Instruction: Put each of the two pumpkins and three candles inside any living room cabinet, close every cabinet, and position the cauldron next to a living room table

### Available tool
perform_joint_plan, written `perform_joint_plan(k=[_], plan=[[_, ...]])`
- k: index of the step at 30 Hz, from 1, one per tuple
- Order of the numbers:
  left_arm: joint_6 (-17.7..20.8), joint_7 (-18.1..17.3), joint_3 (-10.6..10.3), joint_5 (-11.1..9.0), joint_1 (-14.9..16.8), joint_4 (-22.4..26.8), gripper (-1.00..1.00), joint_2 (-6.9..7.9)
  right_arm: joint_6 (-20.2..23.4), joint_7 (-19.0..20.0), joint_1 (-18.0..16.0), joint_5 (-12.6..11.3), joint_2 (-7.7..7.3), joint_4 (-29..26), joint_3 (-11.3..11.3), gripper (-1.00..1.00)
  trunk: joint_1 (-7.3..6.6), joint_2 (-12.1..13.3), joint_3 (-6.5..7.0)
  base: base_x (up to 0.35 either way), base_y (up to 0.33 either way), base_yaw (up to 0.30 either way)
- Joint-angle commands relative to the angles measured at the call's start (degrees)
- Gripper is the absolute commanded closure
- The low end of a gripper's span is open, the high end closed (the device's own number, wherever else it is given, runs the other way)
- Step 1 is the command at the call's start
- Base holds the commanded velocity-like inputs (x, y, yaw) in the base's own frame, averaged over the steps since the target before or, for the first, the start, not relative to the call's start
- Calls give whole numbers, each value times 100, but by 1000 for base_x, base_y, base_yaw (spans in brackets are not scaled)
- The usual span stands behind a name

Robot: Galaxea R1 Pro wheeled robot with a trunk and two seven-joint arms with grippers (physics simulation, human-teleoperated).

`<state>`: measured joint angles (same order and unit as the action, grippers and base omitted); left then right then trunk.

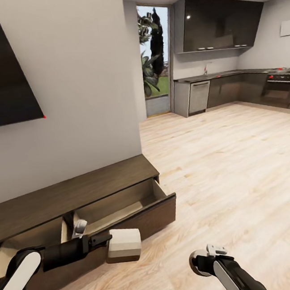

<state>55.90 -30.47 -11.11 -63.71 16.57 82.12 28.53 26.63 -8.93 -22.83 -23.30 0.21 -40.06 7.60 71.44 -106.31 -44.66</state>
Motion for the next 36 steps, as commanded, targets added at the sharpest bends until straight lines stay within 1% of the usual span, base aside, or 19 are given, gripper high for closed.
perform_joint_plan(k=[1, 4, 11, 15, 23, 30, 36], plan=[[18, -21, -10, -11, 5, -1, 100, 4, -14, -57, -3, -61, -4, -10, 22, 100, 2, -2, -5, 123, -134, 0], [17, -21, -44, -10, 5, -3, 100, 4, -137, -63, -2, -56, -2, -10, 29, 100, 2, -2, -5, -98, -171, 0], [17, -21, -65, -10, 5, -3, 100, 4, -166, -65, -2, -17, -2, -7, 35, 100, 2, -2, -5, -230, -199, 0], [17, -21, -65, -10, 5, -3, 100, 2, -167, -65, -3, 5, 1, -7, 39, 100, 2, -2, -5, -40, -287, 0], [17, -21, -55, -10, 5, -3, 100, 3, -167, -65, -3, 18, 3, -2, 54, 100, 2, -2, -5, 220, -222, 0], [17, -25, -57, -10, 5, -3, 100, 2, -167, -65, -2, 18, -3, -2, 57, 100, 2, -2, -5, 309, -24, 0], [17, -24, -58, -10, 5, -3, 100, 2, -167, -65, -1, 18, -4, -4, 65, 100, 2, -2, -5, 192, -1, 18]])
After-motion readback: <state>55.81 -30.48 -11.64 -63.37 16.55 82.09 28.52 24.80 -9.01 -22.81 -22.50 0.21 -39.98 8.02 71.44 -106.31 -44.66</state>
